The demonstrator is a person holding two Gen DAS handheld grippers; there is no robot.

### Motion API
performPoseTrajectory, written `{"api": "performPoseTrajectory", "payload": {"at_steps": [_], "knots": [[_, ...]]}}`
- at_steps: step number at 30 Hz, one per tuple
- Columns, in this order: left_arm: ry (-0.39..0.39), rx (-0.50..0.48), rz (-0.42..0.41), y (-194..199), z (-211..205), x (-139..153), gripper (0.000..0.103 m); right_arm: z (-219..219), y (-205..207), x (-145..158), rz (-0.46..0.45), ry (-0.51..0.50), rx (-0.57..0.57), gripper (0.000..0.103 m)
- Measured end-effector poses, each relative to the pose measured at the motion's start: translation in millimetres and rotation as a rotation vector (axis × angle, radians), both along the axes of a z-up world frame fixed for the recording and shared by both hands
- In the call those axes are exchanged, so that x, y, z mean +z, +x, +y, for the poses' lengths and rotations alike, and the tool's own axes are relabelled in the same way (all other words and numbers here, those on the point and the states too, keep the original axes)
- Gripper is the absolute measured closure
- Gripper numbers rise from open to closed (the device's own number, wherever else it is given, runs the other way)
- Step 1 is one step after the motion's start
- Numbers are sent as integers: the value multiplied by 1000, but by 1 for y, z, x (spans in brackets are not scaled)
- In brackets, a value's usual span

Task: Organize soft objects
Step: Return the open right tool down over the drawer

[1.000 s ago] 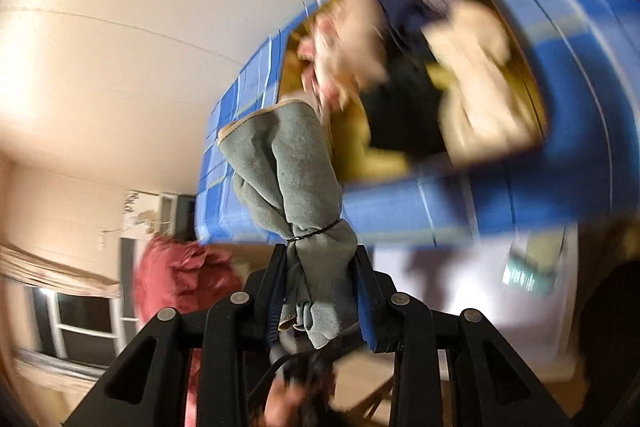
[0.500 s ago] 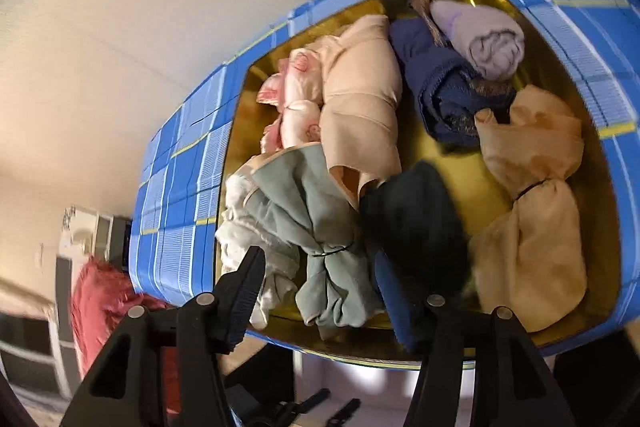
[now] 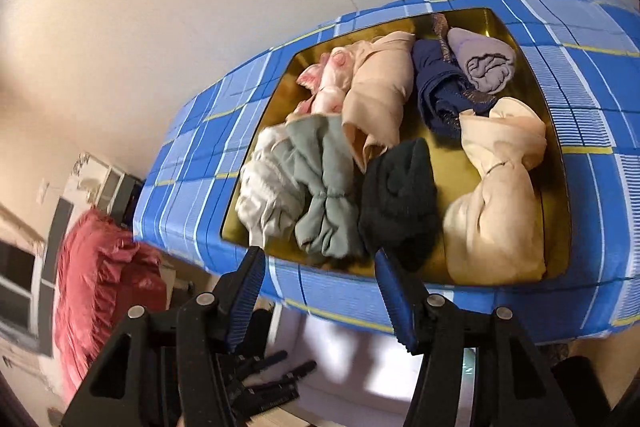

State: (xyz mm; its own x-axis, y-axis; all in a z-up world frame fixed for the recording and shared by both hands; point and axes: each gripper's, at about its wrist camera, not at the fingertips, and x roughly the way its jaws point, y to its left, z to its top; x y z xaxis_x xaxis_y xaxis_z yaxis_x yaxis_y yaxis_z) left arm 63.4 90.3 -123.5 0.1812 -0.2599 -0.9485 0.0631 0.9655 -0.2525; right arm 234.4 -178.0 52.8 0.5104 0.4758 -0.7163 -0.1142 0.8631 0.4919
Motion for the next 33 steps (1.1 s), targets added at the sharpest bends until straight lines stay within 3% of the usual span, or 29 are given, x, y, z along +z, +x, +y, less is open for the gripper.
{"api": "performPoseTrajectory", "payload": {"at_steps": [7,13,21,29,33], "knots": [[47,-12,-15,2,0,0,41,9,-44,-10,-43,-115,125,44],[69,-18,-11,2,-1,-4,41,5,-75,-42,1,-167,181,44],[93,-21,-3,3,-1,-8,41,-30,-92,-92,110,-147,110,44],[98,-24,4,3,-1,-12,41,-54,-94,-118,171,-320,57,41],[93,-41,21,2,-4,-17,41,-60,-89,-145,257,-324,35,40]]}}
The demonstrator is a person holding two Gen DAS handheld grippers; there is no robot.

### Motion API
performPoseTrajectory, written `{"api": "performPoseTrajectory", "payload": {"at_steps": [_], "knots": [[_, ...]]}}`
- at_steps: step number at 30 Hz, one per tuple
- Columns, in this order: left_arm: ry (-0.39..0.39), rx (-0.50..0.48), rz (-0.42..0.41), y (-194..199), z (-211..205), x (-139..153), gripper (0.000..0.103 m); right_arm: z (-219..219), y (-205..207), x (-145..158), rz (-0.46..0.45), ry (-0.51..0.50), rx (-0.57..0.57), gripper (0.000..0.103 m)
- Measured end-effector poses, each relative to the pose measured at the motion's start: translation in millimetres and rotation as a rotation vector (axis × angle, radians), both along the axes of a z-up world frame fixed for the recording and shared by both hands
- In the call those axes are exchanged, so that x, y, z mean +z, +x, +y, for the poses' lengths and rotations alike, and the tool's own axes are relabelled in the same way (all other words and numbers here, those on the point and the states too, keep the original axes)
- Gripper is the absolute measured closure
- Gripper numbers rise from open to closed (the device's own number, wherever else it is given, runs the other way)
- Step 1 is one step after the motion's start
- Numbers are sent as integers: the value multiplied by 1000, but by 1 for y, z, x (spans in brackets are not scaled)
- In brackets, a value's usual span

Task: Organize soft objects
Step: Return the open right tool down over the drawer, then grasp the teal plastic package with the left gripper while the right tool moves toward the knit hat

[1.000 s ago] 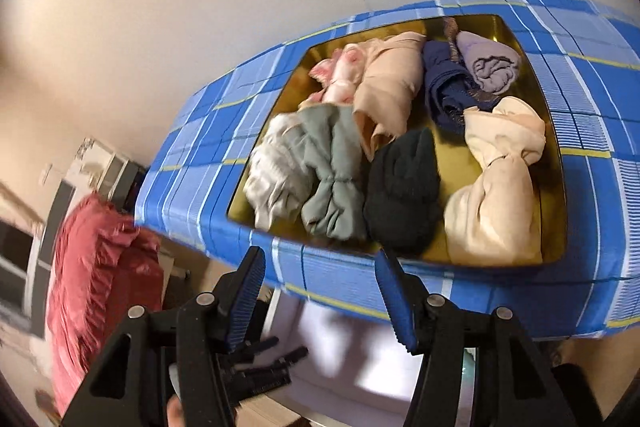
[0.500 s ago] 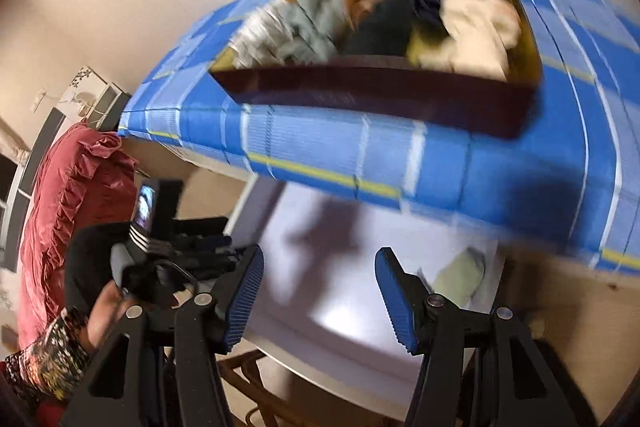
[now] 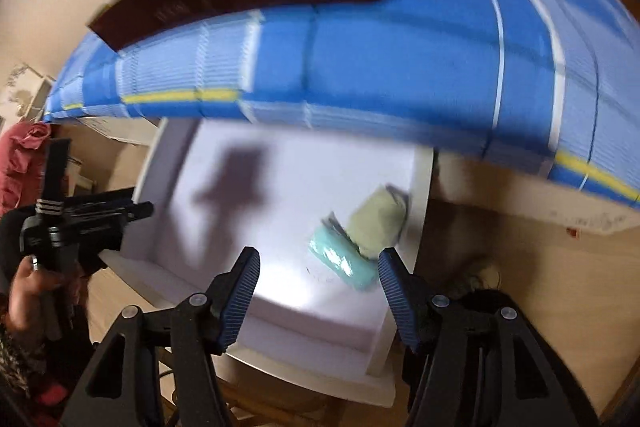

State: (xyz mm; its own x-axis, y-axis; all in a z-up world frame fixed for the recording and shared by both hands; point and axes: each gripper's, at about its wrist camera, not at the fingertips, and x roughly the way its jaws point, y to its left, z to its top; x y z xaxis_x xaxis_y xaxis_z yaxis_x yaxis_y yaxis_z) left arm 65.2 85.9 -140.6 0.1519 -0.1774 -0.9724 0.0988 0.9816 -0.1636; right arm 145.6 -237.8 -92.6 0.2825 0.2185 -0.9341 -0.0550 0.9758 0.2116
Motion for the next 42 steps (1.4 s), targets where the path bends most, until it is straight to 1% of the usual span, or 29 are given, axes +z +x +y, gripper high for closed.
{"api": "performPoseTrajectory", "payload": {"at_steps": [5,6,10,11,15,17,20,24,26,28,29,31,32,34,36,39,41,42], "knots": [[-16,-34,55,-4,-8,-12,41,0,7,-39,127,-6,-41,40],[-18,-42,66,-5,-10,-14,41,-1,8,-47,161,-4,-47,39],[-18,-78,92,-9,-20,-21,41,2,9,-80,273,14,-53,37],[-16,-84,93,-9,-21,-21,41,6,11,-89,300,4,-43,37],[-5,-116,99,-11,-28,-24,41,25,17,-112,342,-77,28,36],[2,-130,98,-13,-33,-25,41,32,21,-121,345,-103,55,36],[9,-144,98,-13,-33,-24,41,41,32,-134,331,-173,86,35],[10,-140,111,-12,-30,-27,41,50,43,-159,340,-249,130,35],[11,-130,116,-11,-29,-29,41,52,44,-169,362,-241,124,35],[7,-118,119,-8,-28,-29,41,57,43,-176,388,-207,121,26],[6,-115,119,-9,-29,-30,41,61,41,-177,391,-185,126,24],[4,-109,117,-8,-29,-30,41,74,39,-171,391,-77,163,23],[6,-108,117,-8,-29,-30,41,79,39,-165,379,-30,173,25],[13,-111,118,-8,-30,-31,41,81,39,-149,349,20,152,25],[22,-118,120,-10,-33,-33,41,72,37,-137,349,30,93,25],[35,-134,127,-11,-41,-39,41,45,28,-126,369,-16,-21,25],[11,-151,155,-12,-53,-46,41,26,25,-118,360,-13,-92,25],[1,-162,162,-11,-59,-48,41,17,23,-113,347,4,-124,25]]}}
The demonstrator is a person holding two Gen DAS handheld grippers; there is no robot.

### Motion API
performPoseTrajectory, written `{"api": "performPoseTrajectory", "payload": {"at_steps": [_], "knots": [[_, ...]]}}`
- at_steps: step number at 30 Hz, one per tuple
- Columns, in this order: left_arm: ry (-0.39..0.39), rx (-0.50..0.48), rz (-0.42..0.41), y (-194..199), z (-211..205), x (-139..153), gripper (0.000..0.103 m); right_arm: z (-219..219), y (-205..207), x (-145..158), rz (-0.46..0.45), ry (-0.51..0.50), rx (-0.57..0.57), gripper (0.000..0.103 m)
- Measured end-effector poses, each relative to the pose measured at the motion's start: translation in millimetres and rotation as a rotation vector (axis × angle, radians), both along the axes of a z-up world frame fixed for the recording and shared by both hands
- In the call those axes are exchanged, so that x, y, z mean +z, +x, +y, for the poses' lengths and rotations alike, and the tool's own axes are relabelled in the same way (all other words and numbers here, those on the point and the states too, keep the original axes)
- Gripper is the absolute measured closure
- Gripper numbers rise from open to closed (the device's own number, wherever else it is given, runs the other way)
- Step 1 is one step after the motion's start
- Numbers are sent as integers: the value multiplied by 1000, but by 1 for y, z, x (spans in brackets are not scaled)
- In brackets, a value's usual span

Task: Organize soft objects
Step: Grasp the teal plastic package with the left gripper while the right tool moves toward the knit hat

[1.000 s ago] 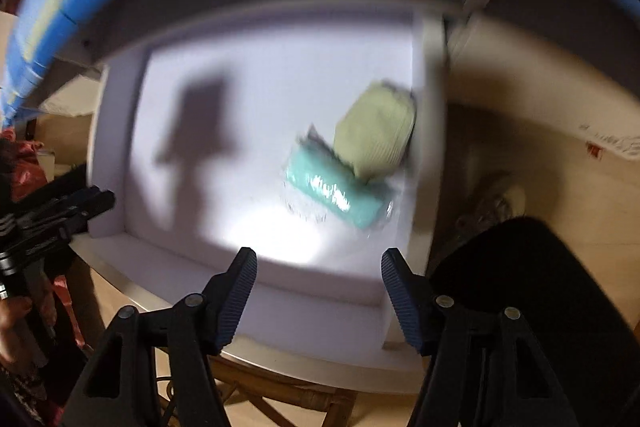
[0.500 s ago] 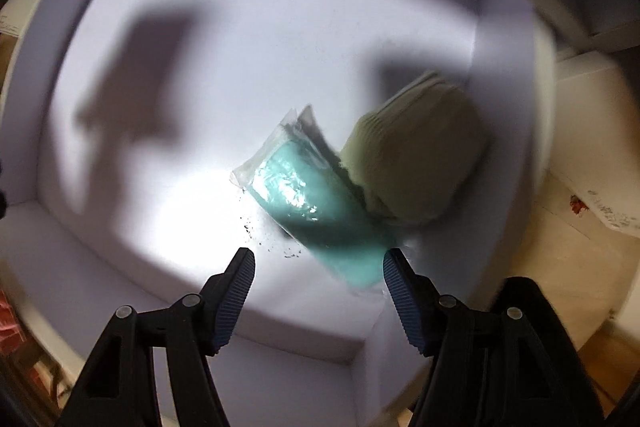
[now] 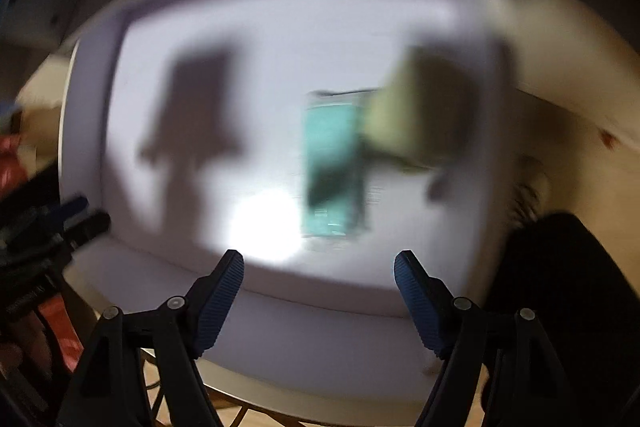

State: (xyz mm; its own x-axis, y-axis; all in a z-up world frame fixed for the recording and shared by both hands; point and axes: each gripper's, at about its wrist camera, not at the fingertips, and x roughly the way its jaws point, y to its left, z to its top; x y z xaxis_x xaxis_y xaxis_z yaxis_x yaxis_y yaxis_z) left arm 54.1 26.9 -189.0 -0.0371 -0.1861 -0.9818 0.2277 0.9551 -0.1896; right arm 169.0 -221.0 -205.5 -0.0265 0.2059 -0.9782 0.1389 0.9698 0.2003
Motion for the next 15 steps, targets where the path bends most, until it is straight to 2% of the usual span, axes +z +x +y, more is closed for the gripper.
{"api": "performPoseTrajectory", "payload": {"at_steps": [5,9,15], "knots": [[-37,-69,15,4,-47,-8,41,-21,-1,23,-75,-3,-47,25],[-59,-76,74,4,-85,-26,41,-40,2,45,-148,-61,-95,24],[-29,-110,142,2,-136,-58,41,-65,3,47,-151,-168,-160,24]]}}
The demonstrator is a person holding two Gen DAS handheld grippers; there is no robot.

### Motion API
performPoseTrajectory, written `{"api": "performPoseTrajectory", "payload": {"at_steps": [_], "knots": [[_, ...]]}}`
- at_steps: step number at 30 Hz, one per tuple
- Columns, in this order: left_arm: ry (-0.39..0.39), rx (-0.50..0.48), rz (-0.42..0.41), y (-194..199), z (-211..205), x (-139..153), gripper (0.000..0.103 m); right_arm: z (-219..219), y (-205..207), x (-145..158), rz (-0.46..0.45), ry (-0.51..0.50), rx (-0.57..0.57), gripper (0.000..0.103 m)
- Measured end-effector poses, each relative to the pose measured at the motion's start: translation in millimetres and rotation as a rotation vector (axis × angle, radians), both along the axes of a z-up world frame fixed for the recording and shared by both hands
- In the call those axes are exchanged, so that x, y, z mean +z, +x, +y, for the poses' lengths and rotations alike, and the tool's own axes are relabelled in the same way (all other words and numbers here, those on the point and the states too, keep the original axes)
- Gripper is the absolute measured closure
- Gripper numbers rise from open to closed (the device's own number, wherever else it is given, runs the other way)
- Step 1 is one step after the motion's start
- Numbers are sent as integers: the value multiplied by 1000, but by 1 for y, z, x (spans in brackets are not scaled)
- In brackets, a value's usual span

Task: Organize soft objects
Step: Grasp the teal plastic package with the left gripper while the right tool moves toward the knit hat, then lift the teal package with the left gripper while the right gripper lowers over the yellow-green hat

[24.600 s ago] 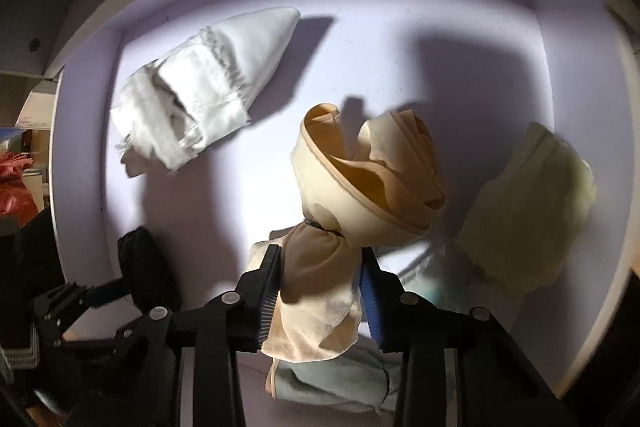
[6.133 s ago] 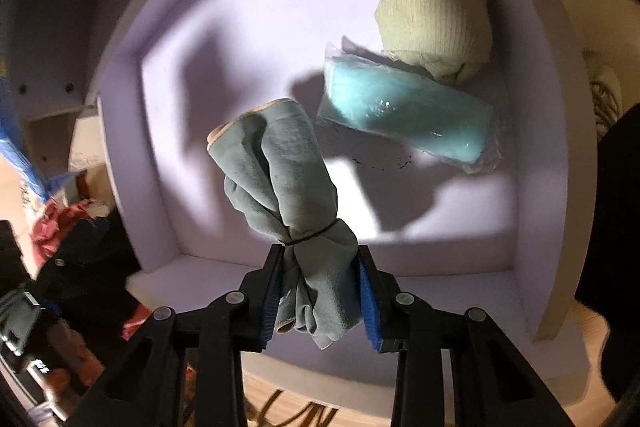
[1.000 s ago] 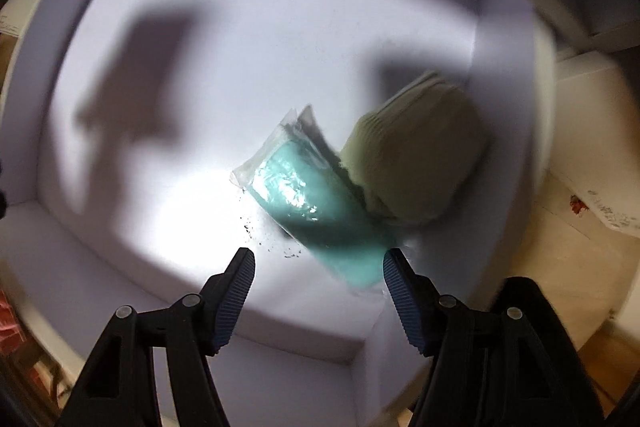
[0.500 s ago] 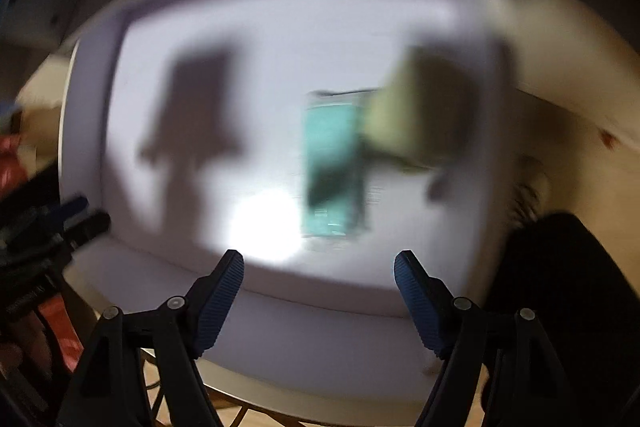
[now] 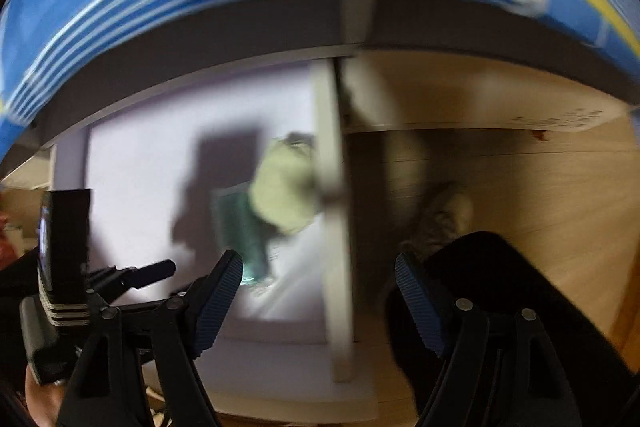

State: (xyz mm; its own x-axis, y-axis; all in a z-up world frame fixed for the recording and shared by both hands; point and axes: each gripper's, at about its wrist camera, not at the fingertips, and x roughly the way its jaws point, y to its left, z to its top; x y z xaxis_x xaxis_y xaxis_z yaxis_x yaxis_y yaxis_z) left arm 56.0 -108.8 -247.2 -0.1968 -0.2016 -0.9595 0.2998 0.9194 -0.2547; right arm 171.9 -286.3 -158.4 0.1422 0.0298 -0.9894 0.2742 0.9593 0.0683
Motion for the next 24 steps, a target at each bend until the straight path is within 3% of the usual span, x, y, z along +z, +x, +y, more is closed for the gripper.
{"api": "performPoseTrajectory", "payload": {"at_steps": [7,12,14,18,24], "knots": [[69,-35,-56,8,-27,-16,41,-11,3,-7,3,89,-53,24],[77,-71,-113,7,-30,-15,41,-12,4,-5,-11,114,-69,24],[95,-98,-135,6,-27,-15,42,-11,4,-5,-12,115,-69,24],[114,-109,-155,2,-16,-12,56,-7,4,-12,-18,149,-59,24],[196,-143,-207,-7,20,-13,58,12,7,-23,2,279,-34,24]]}}
